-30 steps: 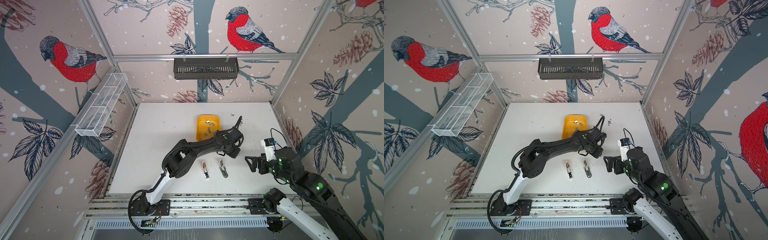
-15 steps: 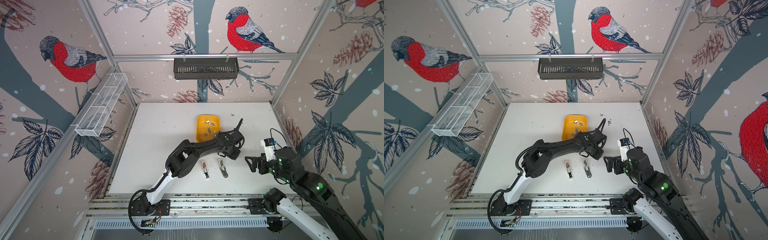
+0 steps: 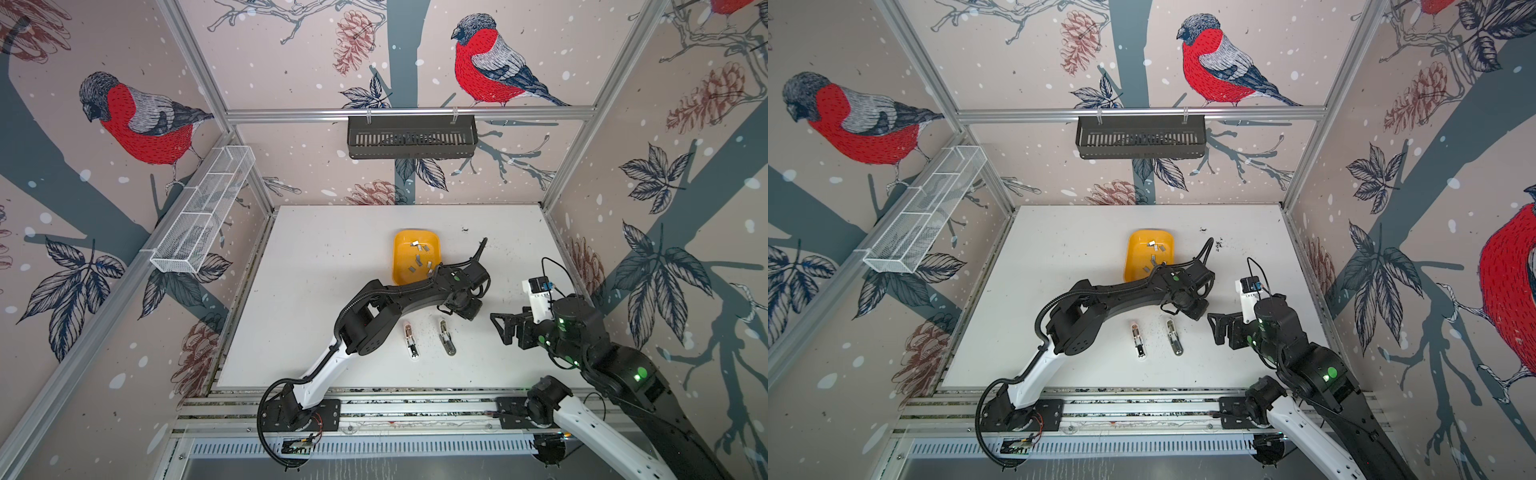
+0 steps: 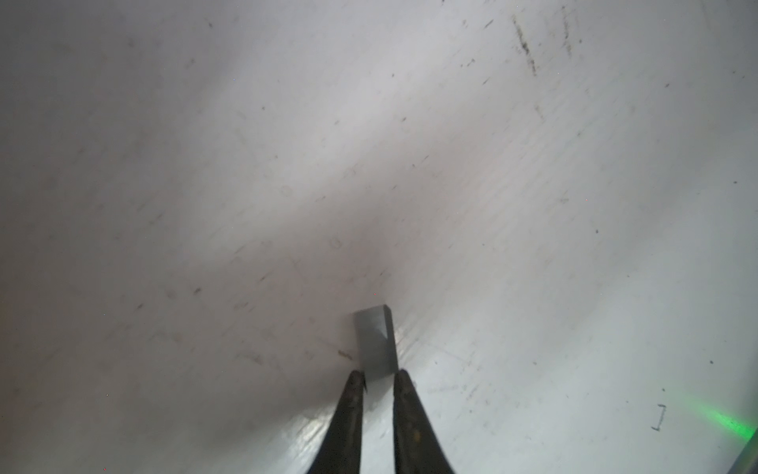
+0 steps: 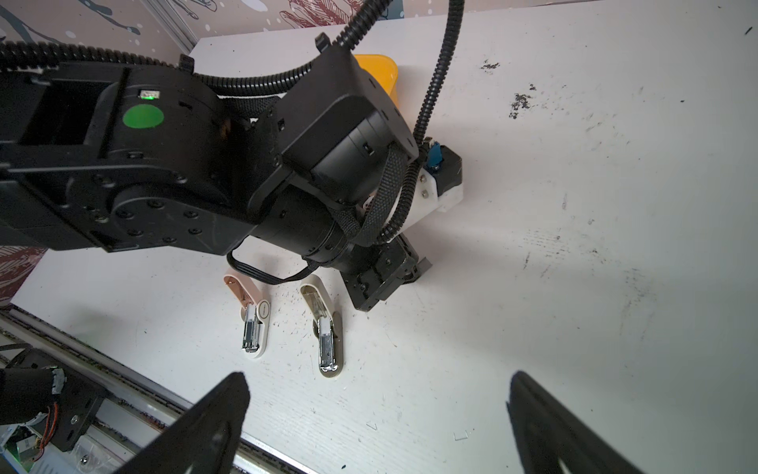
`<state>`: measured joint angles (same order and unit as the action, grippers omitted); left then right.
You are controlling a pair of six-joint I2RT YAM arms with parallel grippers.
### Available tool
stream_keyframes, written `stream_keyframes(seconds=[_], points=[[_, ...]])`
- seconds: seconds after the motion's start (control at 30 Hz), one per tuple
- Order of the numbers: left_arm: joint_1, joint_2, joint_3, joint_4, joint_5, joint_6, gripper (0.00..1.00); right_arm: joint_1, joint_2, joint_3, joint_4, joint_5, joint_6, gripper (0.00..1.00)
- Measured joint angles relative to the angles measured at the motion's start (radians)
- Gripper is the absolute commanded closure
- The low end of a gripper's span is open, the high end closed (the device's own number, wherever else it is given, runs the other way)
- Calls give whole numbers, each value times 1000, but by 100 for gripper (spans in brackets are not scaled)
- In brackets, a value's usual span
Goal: Load the staples into the stapler
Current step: 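Lower the left gripper onto the staple strip and close on it, then lift the staple strip with the left gripper while the right gripper approaches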
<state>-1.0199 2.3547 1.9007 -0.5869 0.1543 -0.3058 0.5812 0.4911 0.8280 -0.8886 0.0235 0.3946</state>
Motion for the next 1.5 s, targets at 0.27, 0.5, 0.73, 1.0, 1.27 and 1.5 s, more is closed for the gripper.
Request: stream_keyframes(seconds=[0.27,0.5,0.73,1.0,1.27,1.5], points=[[0,8,8,-1,-6,0,83,0,-5,0,0,0,0,1],[0,16,19,-1,-23,0,88,0,-11,-2,0,1,1,1],[0,19,21,-1,-30,0,91,0,-14,-2,0,1,2,1],[-2,20,23,-1,-43,0,100,0,-19,-2,0,4,3,1],[11,-41,-26,0,-18,8,100,0,-18,-2,0,12,7,3],[87,-201,-138,69,89,16,100,-2,-7,-2,45,19,34,6]])
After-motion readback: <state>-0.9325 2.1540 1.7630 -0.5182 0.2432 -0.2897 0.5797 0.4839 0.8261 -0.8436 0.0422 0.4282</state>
